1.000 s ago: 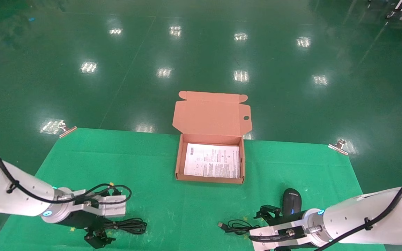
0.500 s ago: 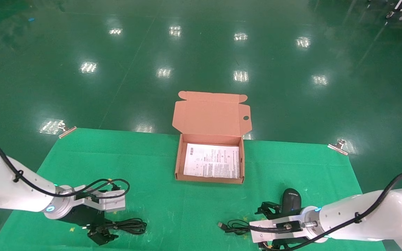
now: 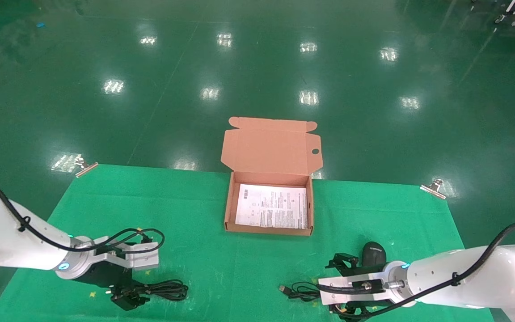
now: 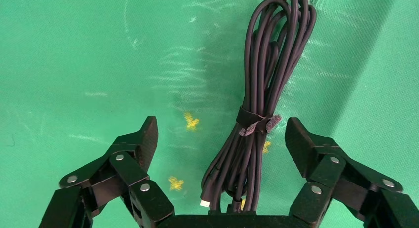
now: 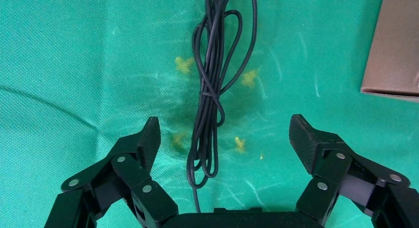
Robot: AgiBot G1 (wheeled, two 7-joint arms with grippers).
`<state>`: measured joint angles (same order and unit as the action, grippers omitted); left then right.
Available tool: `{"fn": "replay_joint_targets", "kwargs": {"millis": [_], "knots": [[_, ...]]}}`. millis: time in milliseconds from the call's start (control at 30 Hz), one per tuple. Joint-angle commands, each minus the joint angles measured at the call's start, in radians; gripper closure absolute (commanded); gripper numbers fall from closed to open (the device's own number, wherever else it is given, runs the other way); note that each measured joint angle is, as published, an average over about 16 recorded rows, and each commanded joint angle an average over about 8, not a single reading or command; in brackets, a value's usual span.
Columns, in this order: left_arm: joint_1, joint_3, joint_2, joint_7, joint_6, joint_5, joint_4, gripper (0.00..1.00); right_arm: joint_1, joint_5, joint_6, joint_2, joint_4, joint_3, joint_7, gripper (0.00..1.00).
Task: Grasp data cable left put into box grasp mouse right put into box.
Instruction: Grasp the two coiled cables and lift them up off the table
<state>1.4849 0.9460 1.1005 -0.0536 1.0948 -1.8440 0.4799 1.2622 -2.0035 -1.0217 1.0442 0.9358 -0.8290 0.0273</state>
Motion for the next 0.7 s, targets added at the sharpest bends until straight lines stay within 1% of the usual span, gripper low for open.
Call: {"fn": "replay_joint_targets", "kwargs": {"millis": [33,700], "knots": [[0.000,0.000,0.000,0.000,0.000,0.001,0.001,1.00,0.000,0.000,0.000,0.000,0.000,0.000,0.000,1.00],[-0.001,0.002,-0.003,-0.006,0.003,-0.005,0.015,1.00,0.001,0.000,-0.006,-0.002,0.006,-0.001,-0.002,1.00]]}}
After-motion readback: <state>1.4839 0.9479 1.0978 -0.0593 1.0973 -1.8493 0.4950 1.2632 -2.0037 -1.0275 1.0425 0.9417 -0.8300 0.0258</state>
